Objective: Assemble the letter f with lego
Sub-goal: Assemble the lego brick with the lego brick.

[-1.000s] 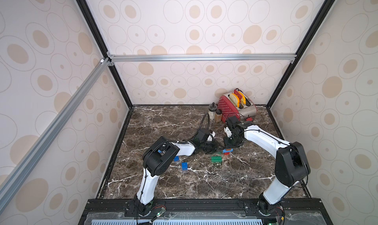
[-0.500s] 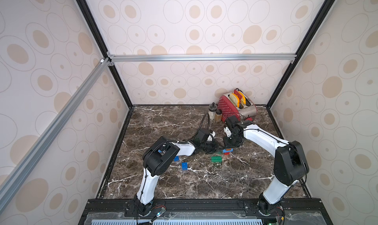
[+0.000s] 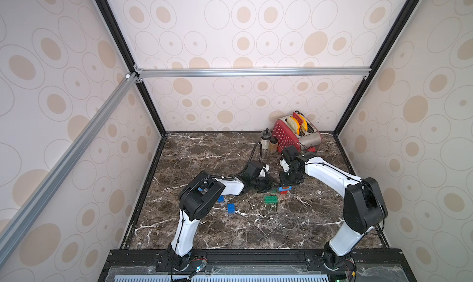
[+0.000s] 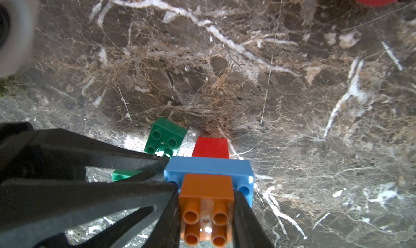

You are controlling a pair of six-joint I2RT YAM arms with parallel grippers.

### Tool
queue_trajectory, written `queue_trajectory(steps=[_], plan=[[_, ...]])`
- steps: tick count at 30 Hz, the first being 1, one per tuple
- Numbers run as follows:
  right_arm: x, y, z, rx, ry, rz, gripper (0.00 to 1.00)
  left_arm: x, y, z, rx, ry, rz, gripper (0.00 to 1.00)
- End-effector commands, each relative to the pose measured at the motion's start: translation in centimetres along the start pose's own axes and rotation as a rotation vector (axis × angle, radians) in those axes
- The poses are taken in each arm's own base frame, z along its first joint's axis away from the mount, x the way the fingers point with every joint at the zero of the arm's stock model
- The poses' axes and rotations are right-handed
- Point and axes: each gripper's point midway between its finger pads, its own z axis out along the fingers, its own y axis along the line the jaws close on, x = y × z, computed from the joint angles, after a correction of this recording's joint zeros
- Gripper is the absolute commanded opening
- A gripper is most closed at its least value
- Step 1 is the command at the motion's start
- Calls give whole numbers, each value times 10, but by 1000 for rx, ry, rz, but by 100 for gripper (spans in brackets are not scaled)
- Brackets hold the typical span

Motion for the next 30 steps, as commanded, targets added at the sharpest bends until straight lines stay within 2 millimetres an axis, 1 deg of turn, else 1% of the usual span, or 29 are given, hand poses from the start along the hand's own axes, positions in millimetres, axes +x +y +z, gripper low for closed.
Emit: queue_trajectory(steps=[1, 6, 14, 18, 20, 21, 26, 30], plan=[[28, -20, 34, 99, 116, 5, 30, 4, 6, 9, -8, 22, -8, 27], [31, -20, 38, 106, 123, 9, 31, 4, 8, 9, -11, 22, -11, 27], [25, -17, 31, 97, 108, 5, 32, 3, 2, 7, -2, 20, -1, 27], [22, -15, 27, 89, 102, 1, 33, 2, -3, 6, 6, 17, 7, 29], [20, -14, 26, 86, 98, 2, 33, 1, -7, 4, 7, 16, 9, 33], [19, -14, 26, 87, 99, 1, 33, 0, -8, 2, 9, 13, 9, 36], [18, -13, 26, 86, 104, 0, 32, -7, -21, -14, 8, -11, 35, 42], [18, -14, 27, 89, 105, 0, 32, -14, -21, -32, -12, -38, 37, 44]])
